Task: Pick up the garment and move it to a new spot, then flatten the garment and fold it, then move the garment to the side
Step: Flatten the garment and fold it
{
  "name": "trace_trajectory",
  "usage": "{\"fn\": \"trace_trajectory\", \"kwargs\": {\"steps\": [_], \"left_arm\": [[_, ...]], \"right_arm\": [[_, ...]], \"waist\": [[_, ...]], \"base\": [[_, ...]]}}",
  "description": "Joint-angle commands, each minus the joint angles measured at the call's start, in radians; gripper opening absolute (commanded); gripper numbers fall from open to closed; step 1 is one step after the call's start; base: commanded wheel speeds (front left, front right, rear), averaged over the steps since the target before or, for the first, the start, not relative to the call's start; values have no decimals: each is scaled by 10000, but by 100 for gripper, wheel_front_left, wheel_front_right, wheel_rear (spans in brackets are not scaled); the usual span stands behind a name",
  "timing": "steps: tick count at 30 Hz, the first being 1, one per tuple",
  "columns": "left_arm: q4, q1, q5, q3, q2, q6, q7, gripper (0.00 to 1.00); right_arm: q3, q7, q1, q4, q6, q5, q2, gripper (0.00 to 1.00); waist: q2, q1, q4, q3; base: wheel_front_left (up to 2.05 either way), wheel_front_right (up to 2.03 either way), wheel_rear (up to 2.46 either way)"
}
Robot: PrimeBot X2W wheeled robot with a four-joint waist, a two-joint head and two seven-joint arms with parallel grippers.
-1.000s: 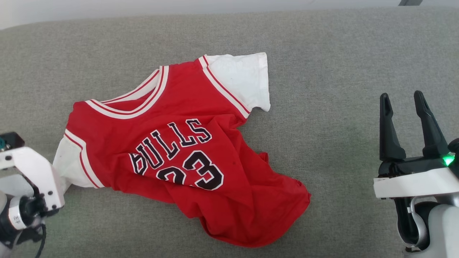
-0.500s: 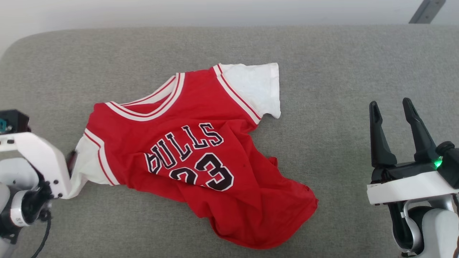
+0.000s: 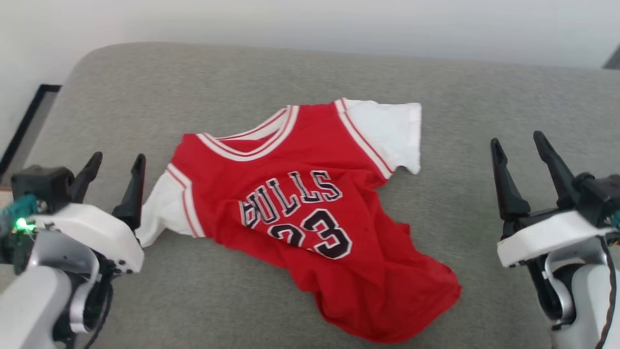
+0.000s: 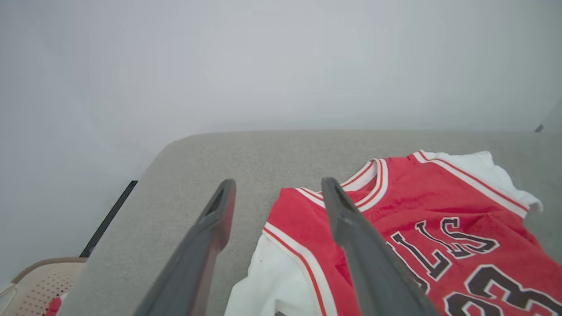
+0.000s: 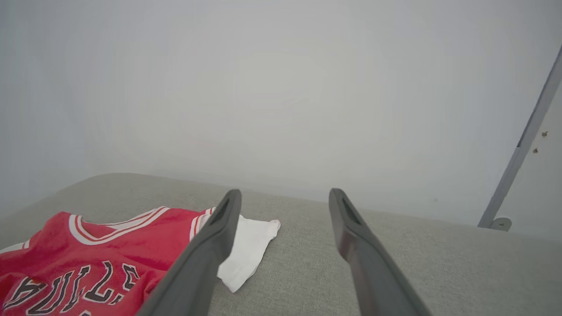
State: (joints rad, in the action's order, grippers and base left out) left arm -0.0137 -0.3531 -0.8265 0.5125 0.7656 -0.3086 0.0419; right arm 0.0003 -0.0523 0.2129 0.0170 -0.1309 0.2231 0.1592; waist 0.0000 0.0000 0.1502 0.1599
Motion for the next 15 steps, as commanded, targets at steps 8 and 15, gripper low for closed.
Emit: {"fn": "trace_trajectory", "kwargs": {"steps": [8, 15], "left_arm": [[-53, 890, 681, 105, -993, -186, -2349, 100], [-232, 1410, 1235, 205, -1917, -262, -2996, 100]], "right_arm": [[360, 567, 1222, 1674, 3, 322, 1092, 100], [930, 1430, 2369, 3476, 3, 868, 1986, 100]], "waist": [[0, 0, 1361, 42], [0, 0, 2301, 207]], "base": [[0, 0, 0], [0, 0, 0]]}}
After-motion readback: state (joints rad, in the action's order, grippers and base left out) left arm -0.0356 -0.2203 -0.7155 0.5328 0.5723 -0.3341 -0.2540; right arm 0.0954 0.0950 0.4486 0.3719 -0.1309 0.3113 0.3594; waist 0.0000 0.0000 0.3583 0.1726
